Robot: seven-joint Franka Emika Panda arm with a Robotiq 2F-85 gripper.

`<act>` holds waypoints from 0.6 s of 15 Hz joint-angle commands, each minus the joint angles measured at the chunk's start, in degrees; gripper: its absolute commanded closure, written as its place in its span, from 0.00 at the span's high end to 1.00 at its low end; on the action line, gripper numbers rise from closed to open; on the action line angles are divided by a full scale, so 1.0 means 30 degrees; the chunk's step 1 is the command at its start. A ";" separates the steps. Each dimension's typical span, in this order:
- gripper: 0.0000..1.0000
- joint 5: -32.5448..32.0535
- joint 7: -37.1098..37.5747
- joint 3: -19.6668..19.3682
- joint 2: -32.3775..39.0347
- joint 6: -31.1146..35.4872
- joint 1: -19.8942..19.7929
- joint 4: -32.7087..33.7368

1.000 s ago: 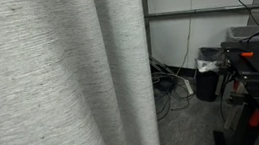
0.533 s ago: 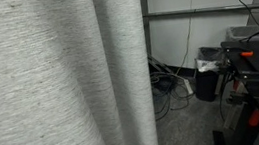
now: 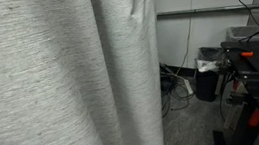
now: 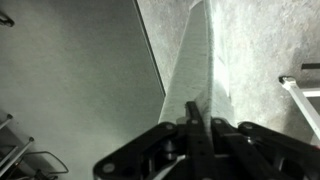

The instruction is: Open the curtain to the left then close it to the right

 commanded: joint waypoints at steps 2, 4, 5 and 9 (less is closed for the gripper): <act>0.01 -0.2637 -0.1882 -0.1316 -0.2990 -0.4072 -0.0146 -0.0077; 0.01 -0.3065 -0.3371 -0.2339 -0.3703 -0.6348 -0.0154 0.0713; 0.01 -0.2955 -0.4205 -0.3014 -0.3886 -0.7420 -0.0164 0.1304; 0.01 -0.2518 -0.5664 -0.5645 -0.3069 -0.9987 -0.0730 0.4519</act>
